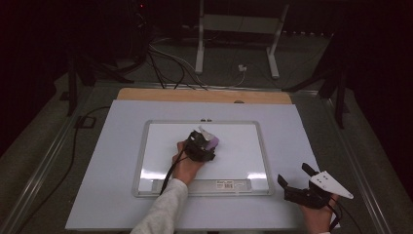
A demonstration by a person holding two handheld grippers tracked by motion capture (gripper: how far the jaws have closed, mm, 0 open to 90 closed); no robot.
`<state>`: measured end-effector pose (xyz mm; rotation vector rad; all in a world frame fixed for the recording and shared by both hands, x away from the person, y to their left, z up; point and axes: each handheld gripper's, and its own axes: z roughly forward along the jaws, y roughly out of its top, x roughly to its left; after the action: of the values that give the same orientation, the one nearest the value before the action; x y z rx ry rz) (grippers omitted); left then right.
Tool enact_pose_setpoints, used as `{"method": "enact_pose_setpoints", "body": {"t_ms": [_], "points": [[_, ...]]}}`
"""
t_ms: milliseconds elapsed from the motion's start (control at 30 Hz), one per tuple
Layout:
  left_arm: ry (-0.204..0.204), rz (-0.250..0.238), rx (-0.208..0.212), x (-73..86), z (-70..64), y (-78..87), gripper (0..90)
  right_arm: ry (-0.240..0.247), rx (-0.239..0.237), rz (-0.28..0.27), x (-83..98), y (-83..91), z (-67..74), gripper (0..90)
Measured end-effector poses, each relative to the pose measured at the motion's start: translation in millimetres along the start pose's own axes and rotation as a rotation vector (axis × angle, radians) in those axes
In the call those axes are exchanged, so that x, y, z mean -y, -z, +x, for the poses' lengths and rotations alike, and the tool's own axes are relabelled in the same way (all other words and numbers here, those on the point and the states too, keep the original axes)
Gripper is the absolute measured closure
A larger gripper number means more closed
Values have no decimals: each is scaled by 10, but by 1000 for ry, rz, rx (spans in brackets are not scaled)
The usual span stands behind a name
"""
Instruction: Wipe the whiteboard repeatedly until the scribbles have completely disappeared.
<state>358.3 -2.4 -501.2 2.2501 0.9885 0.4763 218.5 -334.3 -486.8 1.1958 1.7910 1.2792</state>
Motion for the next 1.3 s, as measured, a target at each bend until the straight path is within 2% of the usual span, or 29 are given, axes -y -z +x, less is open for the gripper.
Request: {"method": "enact_pose_setpoints", "body": {"t_ms": [100,133,233,333,433,467,533,700,800,1033,1133,1167,1233,1300], "points": [[-61,-4,49,-9,-132,13,418,1,-2,0,-1,2,2,9],[-71,-3,50,-14,-153,15,418,3,-3,0,-2,3,3,9],[-66,-2,44,-26,-127,0,418,2,-2,0,-3,3,3,10],[-30,2,-10,-43,-31,-29,418,1,0,-2,-3,9,-2,10],[40,11,-69,-27,145,-37,418,-1,3,-2,-2,15,-12,10],[52,17,-82,-19,188,-31,418,-3,4,-2,-2,18,-14,10],[87,26,-134,20,304,-6,418,-4,6,-2,-1,20,-20,10],[201,20,-188,160,529,76,418,-8,8,-1,1,20,-24,10],[221,25,-220,233,596,136,418,-6,8,1,1,16,-15,10],[274,27,-236,439,752,309,417,-8,6,1,1,17,-9,10],[294,29,-206,502,799,356,416,-5,3,1,0,10,-3,10],[286,30,-203,512,804,364,410,-5,3,2,0,4,-1,10],[277,8,-214,515,795,386,347,-4,1,4,0,-5,3,10],[276,-34,-201,498,784,432,278,-3,1,3,-4,-2,5,10]]}}
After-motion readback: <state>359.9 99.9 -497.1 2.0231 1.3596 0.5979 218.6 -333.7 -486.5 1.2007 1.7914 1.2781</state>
